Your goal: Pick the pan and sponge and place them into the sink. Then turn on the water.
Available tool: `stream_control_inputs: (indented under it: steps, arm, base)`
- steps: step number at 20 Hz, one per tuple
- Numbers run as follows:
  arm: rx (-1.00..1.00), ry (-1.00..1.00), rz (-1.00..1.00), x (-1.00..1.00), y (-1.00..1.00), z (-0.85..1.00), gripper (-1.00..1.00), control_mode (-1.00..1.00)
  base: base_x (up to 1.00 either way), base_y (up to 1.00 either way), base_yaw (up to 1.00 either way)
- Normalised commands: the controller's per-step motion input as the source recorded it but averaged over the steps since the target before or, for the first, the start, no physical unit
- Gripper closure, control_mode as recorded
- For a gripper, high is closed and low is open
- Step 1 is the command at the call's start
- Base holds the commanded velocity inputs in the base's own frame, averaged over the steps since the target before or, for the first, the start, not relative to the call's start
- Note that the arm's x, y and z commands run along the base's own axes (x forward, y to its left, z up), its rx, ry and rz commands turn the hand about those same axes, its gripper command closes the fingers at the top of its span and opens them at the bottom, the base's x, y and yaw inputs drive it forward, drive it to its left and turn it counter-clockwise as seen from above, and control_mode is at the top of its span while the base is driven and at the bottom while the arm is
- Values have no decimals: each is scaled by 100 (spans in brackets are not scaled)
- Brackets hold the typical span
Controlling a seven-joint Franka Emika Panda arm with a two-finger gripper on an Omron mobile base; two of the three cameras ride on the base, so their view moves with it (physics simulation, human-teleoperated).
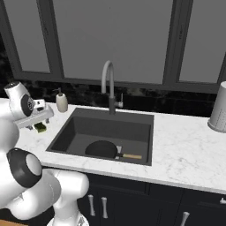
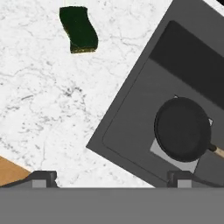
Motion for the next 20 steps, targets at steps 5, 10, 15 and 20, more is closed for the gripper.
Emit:
stream_control_inputs:
  steps: [5, 10, 15, 20]
  arm:
    - [5, 3, 4, 38, 15, -14, -100, -100]
    - [2, 3, 1, 41, 12, -19, -100, -100]
    - [0, 0, 0, 13, 37, -25, -100, -100]
    - [0, 7, 0, 3, 26, -8, -100, -100]
  base:
    - [0, 0, 0]
    - [0, 0, 0]
    - [0, 0, 0]
    - [0, 0, 0]
